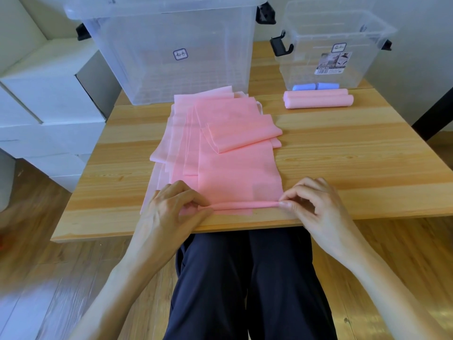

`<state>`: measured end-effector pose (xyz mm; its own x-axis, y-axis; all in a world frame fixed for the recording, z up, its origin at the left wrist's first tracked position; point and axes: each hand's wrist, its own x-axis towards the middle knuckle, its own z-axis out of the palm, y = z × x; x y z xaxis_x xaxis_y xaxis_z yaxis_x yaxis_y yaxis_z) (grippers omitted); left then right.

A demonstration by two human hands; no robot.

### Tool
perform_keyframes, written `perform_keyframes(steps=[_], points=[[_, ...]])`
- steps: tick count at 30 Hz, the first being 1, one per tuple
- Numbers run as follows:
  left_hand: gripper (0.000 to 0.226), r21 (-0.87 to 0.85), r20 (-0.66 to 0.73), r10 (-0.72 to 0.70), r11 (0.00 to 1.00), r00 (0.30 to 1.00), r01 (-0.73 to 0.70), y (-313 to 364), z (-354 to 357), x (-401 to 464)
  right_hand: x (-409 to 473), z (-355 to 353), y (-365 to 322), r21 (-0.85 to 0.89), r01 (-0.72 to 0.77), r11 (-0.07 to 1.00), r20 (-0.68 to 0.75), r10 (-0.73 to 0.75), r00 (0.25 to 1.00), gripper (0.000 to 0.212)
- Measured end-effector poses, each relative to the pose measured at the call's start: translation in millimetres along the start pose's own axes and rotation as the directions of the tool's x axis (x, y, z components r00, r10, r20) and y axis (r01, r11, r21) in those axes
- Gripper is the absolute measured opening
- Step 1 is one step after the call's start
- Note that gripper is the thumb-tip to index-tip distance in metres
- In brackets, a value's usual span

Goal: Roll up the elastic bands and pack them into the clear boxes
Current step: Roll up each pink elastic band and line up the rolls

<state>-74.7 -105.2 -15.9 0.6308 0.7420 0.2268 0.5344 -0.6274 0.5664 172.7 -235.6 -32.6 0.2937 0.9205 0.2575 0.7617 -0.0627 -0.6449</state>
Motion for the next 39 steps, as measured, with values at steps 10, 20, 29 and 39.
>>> perform_keyframes(steps=[10, 20, 29, 39], points=[[0.007, -0.054, -0.002, -0.056, 0.997, 0.998, 0.055, 1.6, -0.2, 1.3, -3.0, -2.4, -4.6, 0.016, -0.058, 0.998, 0.012, 0.058, 0.998, 0.010], [0.009, -0.052, -0.020, -0.088, 0.995, 0.996, 0.087, 2.4, -0.8, -0.6, 1.6, -3.3, -1.4, -0.021, -0.040, 0.999, 0.041, 0.041, 0.998, 0.024], [0.010, -0.360, 0.129, -0.290, 0.878, 0.948, 0.317, 22.9, -8.5, -6.5, -9.2, -17.9, -22.5, 0.253, -0.221, 0.942, 0.105, 0.200, 0.974, 0.020], [0.011, -0.828, 0.303, -0.467, 0.303, 0.831, 0.472, 38.2, -5.9, -4.5, -13.3, -19.1, -36.2, 0.801, -0.427, 0.420, 0.225, 0.450, 0.864, 0.023]])
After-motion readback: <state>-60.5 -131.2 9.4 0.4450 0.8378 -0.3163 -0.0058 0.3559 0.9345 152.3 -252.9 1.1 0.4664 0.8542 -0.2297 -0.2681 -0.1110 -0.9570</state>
